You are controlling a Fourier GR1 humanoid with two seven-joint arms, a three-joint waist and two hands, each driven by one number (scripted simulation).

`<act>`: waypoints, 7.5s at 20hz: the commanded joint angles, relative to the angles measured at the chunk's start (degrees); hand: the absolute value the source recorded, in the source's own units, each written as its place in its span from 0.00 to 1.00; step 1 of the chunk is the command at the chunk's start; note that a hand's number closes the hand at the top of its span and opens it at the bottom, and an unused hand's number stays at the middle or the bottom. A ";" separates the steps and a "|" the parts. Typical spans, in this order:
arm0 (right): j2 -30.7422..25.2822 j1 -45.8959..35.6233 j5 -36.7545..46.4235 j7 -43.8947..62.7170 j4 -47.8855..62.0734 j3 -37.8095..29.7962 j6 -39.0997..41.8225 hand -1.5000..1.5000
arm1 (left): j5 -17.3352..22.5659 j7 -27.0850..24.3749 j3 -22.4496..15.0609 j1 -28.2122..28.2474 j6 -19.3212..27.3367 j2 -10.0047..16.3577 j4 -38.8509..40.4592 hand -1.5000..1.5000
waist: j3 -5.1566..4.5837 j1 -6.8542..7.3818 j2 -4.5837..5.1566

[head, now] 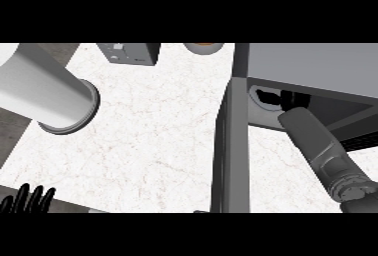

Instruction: Pick up the milk, place it into the microwave and close the microwave

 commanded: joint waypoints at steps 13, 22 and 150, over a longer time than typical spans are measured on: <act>5.52 -2.97 -1.75 -3.61 -2.81 -1.72 16.17 0.00 | -0.97 -1.39 1.09 -3.17 0.37 -0.05 2.35 0.00 | 0.49 -2.09 -0.32; 8.30 2.43 -8.84 -13.08 -7.49 -9.03 26.17 0.00 | -1.05 -3.02 1.21 0.41 -1.52 0.22 1.73 0.00 | 0.44 -4.65 -1.77; -20.76 46.55 -41.67 -5.82 -72.62 -5.31 89.69 0.00 | 15.40 10.10 -53.82 -98.41 56.07 -5.40 67.53 1.00 | 0.25 -32.91 0.92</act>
